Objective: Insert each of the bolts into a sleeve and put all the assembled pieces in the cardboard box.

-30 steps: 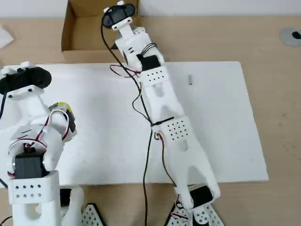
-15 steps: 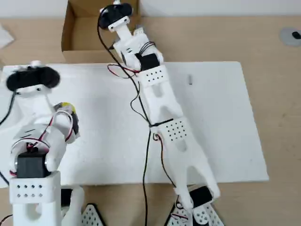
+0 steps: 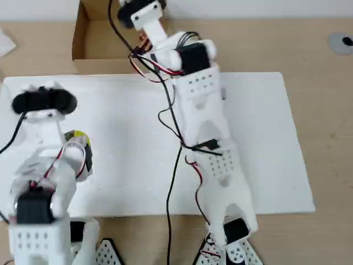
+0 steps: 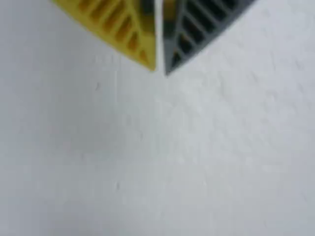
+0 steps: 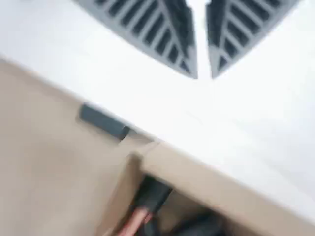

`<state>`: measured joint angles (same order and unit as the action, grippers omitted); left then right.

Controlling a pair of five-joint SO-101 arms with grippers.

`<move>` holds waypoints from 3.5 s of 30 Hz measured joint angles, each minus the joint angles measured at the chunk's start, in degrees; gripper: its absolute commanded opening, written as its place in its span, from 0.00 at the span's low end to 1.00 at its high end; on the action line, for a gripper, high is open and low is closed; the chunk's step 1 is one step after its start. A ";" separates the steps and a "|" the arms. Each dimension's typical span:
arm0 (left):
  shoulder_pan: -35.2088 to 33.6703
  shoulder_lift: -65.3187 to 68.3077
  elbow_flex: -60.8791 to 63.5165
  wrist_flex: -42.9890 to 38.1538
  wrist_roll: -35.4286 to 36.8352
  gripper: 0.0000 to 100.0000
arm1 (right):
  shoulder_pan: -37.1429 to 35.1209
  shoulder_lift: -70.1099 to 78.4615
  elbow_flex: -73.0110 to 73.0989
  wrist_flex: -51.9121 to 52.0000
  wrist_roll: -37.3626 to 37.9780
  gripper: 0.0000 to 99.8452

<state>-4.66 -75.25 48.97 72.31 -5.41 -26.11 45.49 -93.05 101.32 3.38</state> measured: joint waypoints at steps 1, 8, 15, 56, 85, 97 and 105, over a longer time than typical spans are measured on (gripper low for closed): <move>0.00 -2.55 1.76 -0.09 0.00 0.01 | 0.35 -2.73 0.18 0.09 0.00 0.01; 0.00 -22.77 18.99 -6.07 0.00 0.01 | 5.01 -22.86 26.11 0.18 -2.11 0.01; 0.00 -28.48 32.88 -8.44 0.00 0.01 | 11.25 -50.20 72.97 -0.88 -8.44 0.01; 0.00 -28.84 45.01 -8.62 0.00 0.01 | 31.03 -149.10 189.80 -41.93 14.07 0.01; 0.00 -28.84 45.01 -8.62 0.00 0.01 | 30.86 -149.10 189.80 -35.60 14.07 0.01; 0.00 -28.84 45.01 -8.62 0.00 0.01 | 30.86 -149.10 189.80 -35.60 14.07 0.01; 0.00 -28.84 45.01 -8.62 0.00 0.01 | 30.86 -149.10 189.80 -35.60 14.07 0.01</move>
<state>-4.66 -104.09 93.98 63.69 -5.41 4.75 -103.60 96.75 65.71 17.45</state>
